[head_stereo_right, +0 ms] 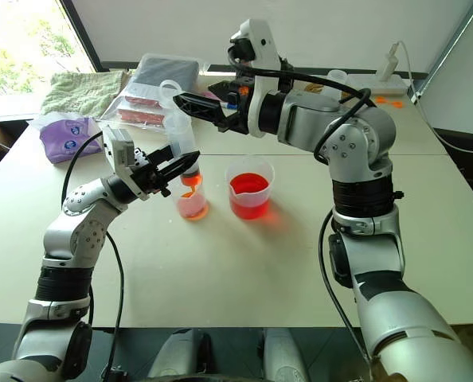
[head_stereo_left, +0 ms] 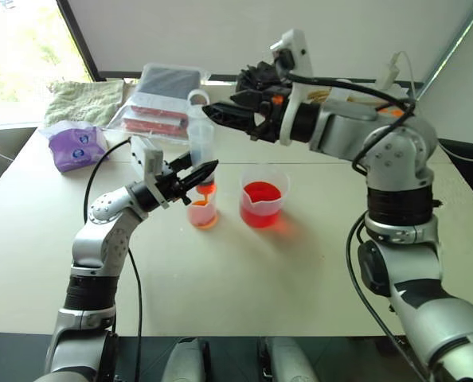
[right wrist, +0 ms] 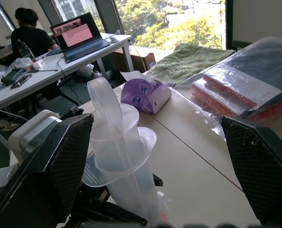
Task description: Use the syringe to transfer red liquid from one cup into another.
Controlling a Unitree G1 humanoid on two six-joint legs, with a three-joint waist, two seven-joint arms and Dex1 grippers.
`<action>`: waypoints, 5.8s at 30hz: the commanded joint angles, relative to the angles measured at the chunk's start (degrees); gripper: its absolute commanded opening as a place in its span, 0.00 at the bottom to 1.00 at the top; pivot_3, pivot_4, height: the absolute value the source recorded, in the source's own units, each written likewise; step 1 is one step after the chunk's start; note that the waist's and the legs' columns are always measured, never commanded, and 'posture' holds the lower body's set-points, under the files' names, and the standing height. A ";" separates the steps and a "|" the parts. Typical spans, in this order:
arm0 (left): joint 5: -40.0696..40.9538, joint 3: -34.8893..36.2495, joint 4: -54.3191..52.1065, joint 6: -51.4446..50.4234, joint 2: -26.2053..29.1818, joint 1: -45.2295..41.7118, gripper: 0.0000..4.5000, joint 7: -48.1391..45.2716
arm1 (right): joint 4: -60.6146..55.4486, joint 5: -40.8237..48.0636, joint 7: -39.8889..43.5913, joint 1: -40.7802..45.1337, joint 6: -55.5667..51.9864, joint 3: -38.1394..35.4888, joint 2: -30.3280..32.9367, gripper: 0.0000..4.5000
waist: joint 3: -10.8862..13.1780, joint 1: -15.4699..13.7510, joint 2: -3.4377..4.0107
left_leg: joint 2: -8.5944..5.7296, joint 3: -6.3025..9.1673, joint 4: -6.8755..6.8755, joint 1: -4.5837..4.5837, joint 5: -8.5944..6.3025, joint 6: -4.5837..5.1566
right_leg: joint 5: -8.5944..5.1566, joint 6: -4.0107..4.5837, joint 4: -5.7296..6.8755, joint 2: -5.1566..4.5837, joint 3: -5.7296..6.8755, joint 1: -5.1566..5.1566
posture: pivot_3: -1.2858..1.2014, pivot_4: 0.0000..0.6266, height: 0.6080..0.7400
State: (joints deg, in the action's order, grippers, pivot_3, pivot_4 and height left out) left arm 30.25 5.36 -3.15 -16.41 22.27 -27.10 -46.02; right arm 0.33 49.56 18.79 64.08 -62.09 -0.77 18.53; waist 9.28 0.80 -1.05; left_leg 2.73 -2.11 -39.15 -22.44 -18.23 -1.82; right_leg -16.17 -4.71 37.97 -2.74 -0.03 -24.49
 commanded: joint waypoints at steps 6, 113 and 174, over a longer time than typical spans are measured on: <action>-0.50 0.54 -2.49 1.59 0.16 -0.22 0.33 0.21 | 0.95 -5.06 -2.43 3.26 1.78 -1.18 -3.88 0.99 | 0.01 0.05 0.01 | 0.00 0.00 0.00 0.00 0.00 0.00 | 0.00 0.00 0.01 0.00 0.01 -0.01 | 0.52 0.24 1.00; -0.41 2.17 -3.44 1.46 0.87 -0.34 0.33 1.40 | -8.50 -14.65 7.42 -1.93 -3.13 4.14 -6.75 0.99 | 0.02 0.16 0.03 | 0.00 0.04 0.04 0.00 0.00 0.00 | 0.00 0.00 -0.02 -0.04 0.04 -0.01 | 0.52 0.24 1.00; 43.10 25.62 20.50 -58.67 24.29 -8.96 0.33 24.90 | -7.71 -9.16 5.31 -7.76 -8.87 -8.21 2.09 0.99 | 0.05 0.10 0.02 | -0.10 0.09 0.12 -0.01 0.01 -0.03 | -0.01 0.01 -0.09 0.00 0.09 -0.03 | 0.52 0.24 1.00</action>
State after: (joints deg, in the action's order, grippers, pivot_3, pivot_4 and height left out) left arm 74.28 31.88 17.90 -74.30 45.27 -35.75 -19.57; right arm -4.69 39.39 24.15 55.85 -71.03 -8.21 20.81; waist 9.33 0.90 -1.03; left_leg 2.63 -2.02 -39.03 -22.46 -18.22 -1.85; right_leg -16.18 -4.70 37.87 -2.76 0.06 -24.52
